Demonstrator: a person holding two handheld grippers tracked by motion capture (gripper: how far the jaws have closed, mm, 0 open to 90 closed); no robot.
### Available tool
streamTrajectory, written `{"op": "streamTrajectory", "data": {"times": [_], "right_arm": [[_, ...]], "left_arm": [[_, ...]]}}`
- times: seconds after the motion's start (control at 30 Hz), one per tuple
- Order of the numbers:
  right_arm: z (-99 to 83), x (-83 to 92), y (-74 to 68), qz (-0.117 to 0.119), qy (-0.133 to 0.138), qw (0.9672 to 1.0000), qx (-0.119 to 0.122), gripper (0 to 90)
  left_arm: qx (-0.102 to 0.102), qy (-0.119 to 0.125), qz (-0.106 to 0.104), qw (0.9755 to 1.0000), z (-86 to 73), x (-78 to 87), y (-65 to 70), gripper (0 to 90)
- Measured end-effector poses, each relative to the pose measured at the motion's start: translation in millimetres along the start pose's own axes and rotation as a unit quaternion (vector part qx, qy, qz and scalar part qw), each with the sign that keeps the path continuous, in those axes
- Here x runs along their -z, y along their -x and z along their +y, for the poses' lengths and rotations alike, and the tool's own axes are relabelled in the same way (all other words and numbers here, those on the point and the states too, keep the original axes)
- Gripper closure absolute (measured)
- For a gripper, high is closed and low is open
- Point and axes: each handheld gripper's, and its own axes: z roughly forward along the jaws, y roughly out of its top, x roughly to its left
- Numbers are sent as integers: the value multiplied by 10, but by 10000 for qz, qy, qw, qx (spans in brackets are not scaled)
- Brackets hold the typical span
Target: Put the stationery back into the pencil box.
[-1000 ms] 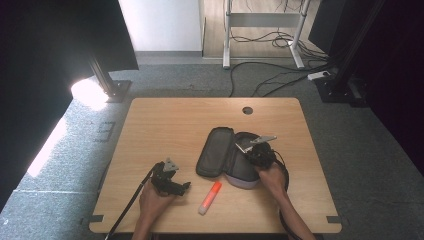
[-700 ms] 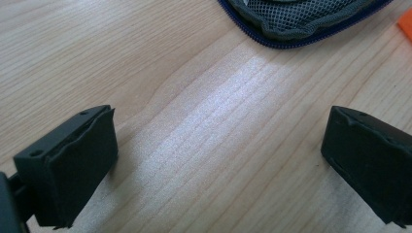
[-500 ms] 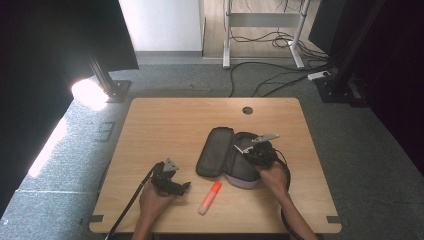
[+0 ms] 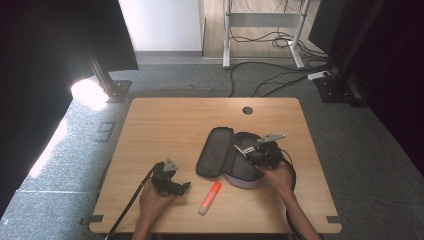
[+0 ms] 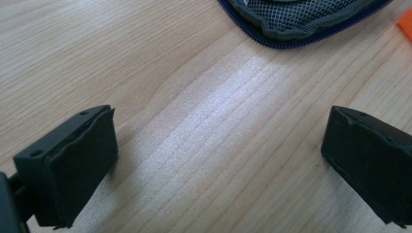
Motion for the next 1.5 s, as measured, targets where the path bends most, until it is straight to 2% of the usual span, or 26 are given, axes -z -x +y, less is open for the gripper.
{"op": "streamTrajectory", "data": {"times": [0.1,0.53,0.97,1.1,1.5], "right_arm": [[-5,35,-7,-14,-29,9999,170,367],[-33,156,-20,-83,14,9995,290,307],[-120,352,67,-194,80,9997,112,231],[-170,420,117,-202,123,9997,35,183],[-307,559,197,-347,125,9993,-14,121]], "left_arm": [[0,-1,-1,10000,0,0,0,0],[-1,-1,-1,10000,0,0,0,0],[-1,-1,1,10000,0,0,0,0],[0,0,0,10000,0,0,0,0],[-1,-1,-1,10000,0,0,0,0]]}}
